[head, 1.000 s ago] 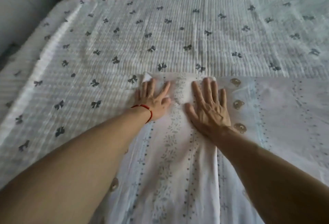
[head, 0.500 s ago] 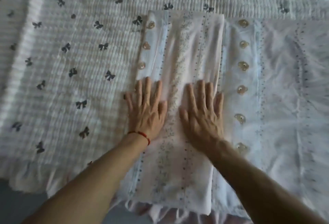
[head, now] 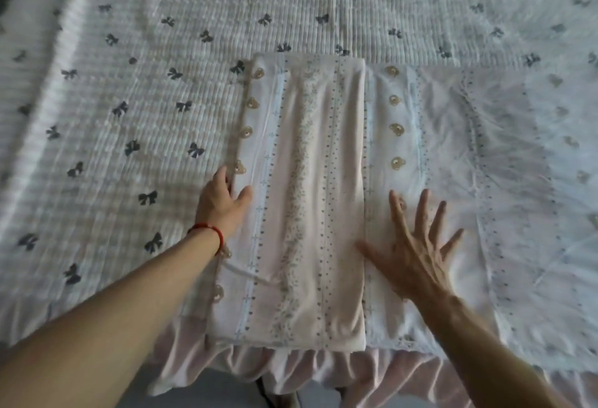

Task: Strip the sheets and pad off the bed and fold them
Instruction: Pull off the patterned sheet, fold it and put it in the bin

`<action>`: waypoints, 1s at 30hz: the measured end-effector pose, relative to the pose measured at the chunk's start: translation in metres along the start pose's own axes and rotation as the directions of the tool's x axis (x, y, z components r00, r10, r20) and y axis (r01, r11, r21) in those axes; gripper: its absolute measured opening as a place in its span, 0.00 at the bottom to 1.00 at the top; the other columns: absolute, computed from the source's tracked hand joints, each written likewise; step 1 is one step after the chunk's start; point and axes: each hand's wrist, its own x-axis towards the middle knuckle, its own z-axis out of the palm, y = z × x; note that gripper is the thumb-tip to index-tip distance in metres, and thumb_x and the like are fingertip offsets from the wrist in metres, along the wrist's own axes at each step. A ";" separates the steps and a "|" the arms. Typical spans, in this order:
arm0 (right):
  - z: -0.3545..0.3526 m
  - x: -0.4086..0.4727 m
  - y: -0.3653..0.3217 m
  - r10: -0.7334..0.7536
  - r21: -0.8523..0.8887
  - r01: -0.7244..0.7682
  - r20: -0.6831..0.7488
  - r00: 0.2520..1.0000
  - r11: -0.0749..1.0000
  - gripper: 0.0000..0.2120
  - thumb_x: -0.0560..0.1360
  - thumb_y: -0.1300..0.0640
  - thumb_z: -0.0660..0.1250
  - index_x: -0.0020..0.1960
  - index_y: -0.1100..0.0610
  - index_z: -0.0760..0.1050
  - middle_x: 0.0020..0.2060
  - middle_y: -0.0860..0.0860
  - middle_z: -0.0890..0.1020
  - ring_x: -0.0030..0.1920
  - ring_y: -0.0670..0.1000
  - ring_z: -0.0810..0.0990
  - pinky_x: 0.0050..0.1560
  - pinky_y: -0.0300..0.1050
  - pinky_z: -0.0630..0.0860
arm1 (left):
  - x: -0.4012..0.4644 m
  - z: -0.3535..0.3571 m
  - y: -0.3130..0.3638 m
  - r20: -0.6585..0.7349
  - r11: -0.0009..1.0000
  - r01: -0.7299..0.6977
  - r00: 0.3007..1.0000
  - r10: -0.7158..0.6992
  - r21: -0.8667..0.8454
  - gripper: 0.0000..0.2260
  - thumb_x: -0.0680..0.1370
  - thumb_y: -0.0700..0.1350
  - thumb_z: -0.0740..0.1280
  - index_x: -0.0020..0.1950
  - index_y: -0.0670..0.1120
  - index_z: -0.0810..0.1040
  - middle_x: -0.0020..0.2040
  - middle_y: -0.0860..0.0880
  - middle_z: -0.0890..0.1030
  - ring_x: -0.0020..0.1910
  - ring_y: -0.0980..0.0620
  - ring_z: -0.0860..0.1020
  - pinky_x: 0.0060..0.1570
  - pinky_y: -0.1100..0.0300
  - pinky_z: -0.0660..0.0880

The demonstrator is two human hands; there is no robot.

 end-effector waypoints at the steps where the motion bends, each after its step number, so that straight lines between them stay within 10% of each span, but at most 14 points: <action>1: -0.007 0.015 0.008 0.050 -0.016 -0.050 0.036 0.998 0.999 0.53 0.65 0.17 0.57 0.77 0.32 0.31 0.79 0.51 0.27 0.77 0.64 0.26 0.69 0.78 0.30 | 0.012 -0.006 0.008 0.034 0.996 0.046 0.998 -0.044 -0.073 0.20 0.77 0.55 0.70 0.65 0.48 0.77 0.53 0.43 0.81 0.54 0.39 0.81 0.50 0.52 0.78; 3: -0.012 0.035 0.019 0.106 -0.066 -0.097 0.145 0.984 0.993 0.56 0.60 0.14 0.58 0.76 0.30 0.30 0.78 0.52 0.27 0.77 0.68 0.28 0.67 0.82 0.32 | 0.027 -0.016 0.019 0.134 0.967 0.125 0.986 -0.097 -0.220 0.10 0.76 0.53 0.73 0.48 0.49 0.77 0.41 0.47 0.76 0.32 0.42 0.79 0.30 0.58 0.75; 6: -0.016 0.050 0.023 0.122 -0.031 -0.119 0.321 0.939 0.992 0.58 0.60 0.16 0.62 0.78 0.32 0.32 0.78 0.53 0.27 0.74 0.72 0.26 0.70 0.79 0.39 | 0.034 -0.020 0.027 0.252 0.954 0.157 0.963 -0.091 -0.254 0.08 0.77 0.46 0.74 0.48 0.49 0.75 0.41 0.48 0.72 0.26 0.51 0.73 0.21 0.63 0.71; 15: -0.024 0.075 0.025 0.186 -0.206 -0.108 0.409 0.893 0.973 0.55 0.59 0.18 0.65 0.75 0.28 0.38 0.80 0.52 0.32 0.78 0.72 0.37 0.65 0.86 0.51 | -0.002 -0.033 0.082 0.228 0.942 -0.015 0.969 0.096 -0.335 0.15 0.66 0.49 0.71 0.52 0.60 0.81 0.49 0.51 0.86 0.50 0.45 0.84 0.51 0.38 0.81; 22: -0.033 0.078 0.026 0.146 -0.161 -0.080 0.456 0.878 0.984 0.53 0.60 0.19 0.66 0.77 0.31 0.44 0.81 0.56 0.40 0.77 0.75 0.44 0.65 0.85 0.53 | -0.079 -0.018 0.186 0.177 0.944 -0.152 0.962 0.209 -0.292 0.17 0.73 0.43 0.69 0.57 0.63 0.78 0.42 0.49 0.86 0.34 0.42 0.83 0.31 0.47 0.81; 26: -0.076 0.085 0.064 -0.111 0.126 0.060 0.450 0.886 0.990 0.31 0.77 0.31 0.61 0.76 0.39 0.64 0.77 0.54 0.64 0.76 0.63 0.64 0.74 0.60 0.64 | -0.121 0.021 0.257 0.160 0.939 -0.196 0.956 0.248 -0.283 0.26 0.76 0.38 0.66 0.70 0.60 0.72 0.36 0.45 0.85 0.23 0.45 0.79 0.22 0.58 0.74; 30: -0.143 0.082 0.129 -0.142 0.610 -0.132 0.380 0.914 0.782 0.30 0.76 0.31 0.61 0.64 0.52 0.80 0.60 0.53 0.83 0.58 0.56 0.82 0.59 0.53 0.78 | -0.156 0.087 0.319 0.125 0.927 -0.242 0.950 0.286 -0.285 0.30 0.76 0.41 0.67 0.74 0.63 0.65 0.36 0.47 0.85 0.29 0.47 0.83 0.30 0.54 0.81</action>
